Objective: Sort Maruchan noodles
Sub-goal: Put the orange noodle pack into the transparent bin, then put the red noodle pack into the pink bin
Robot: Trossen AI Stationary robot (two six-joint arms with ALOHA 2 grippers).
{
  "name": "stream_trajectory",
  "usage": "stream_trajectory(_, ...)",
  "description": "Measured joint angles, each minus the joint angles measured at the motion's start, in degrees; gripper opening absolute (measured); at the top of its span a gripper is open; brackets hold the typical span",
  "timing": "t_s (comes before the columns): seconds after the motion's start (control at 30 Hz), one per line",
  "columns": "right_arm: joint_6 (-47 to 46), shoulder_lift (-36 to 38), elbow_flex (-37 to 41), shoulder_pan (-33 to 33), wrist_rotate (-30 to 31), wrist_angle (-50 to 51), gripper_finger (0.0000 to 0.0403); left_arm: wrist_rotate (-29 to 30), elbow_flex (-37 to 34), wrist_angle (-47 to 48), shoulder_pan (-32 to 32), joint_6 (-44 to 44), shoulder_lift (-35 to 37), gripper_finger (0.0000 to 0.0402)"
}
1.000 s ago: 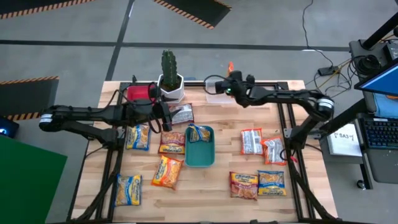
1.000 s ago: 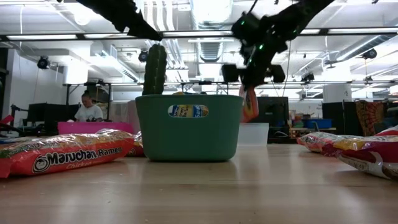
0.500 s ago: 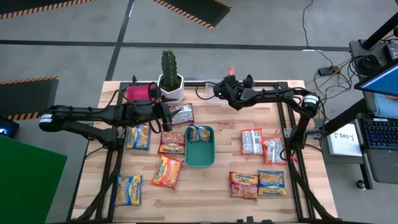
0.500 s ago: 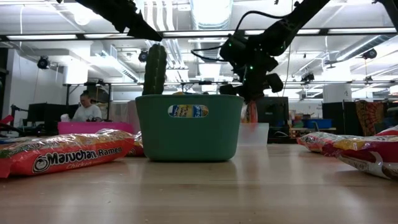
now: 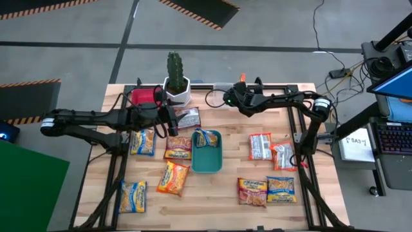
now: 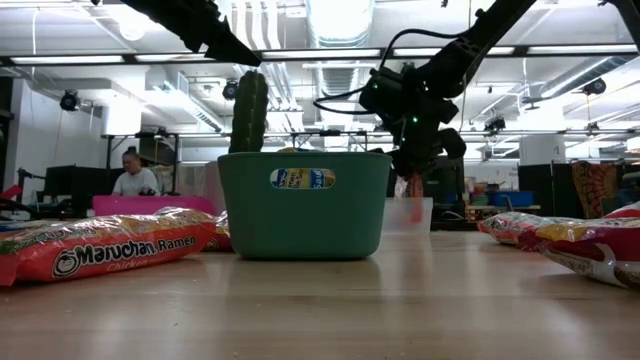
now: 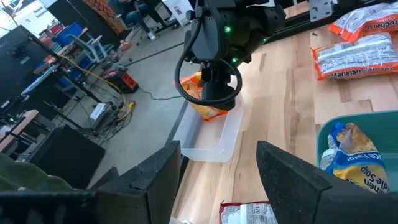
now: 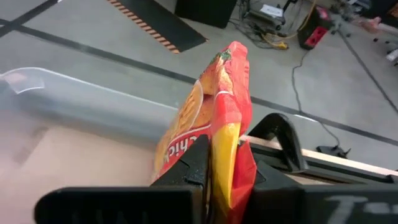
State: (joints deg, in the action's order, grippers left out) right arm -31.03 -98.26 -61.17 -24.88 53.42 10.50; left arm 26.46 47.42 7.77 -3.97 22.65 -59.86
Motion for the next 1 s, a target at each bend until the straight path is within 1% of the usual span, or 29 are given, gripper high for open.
stream_trajectory(0.13, -0.1, 0.0, 0.1, 0.0, -1.3, 0.1, 0.0055, 0.0, 0.0, 0.0, 0.0, -1.0, 0.0, 0.0194)
stream_trajectory(0.3, -0.1, 0.0, 0.1, 0.0, -1.3, 0.5, 0.0103, 0.0, 0.0, 0.0, 0.0, -1.8, 0.0, 0.0194)
stream_trajectory(0.43, -2.3, 0.5, -0.3, 0.0, -1.5, 4.9, 0.0133, 0.0, 0.0, 0.4, 0.0, -3.1, 0.0, 0.0194)
stream_trajectory(0.57, -3.3, 2.5, -0.5, 0.0, -3.7, 8.1, 0.0157, -0.1, 0.0, 1.6, 0.0, -5.3, 0.0, 0.0194)
stream_trajectory(0.67, -3.5, 5.0, -0.5, 0.1, -5.4, 10.4, 0.0170, -0.1, 0.0, 3.0, 0.0, -8.0, 0.0, 0.0194)
stream_trajectory(0.77, -3.4, 8.7, -0.5, 0.5, -7.1, 12.8, 0.0173, -0.2, 0.1, 4.5, 0.0, -11.7, 0.0, 0.0194)
stream_trajectory(0.93, -1.1, 15.9, -0.5, 2.2, -11.1, 16.3, 0.0174, -0.2, 0.1, 8.4, 0.0, -18.5, 0.0, 0.0194)
stream_trajectory(1.0, 1.6, 18.8, -0.5, 3.4, -13.2, 16.5, 0.0173, -0.2, 0.2, 9.6, 0.0, -22.0, 0.0, 0.0194)
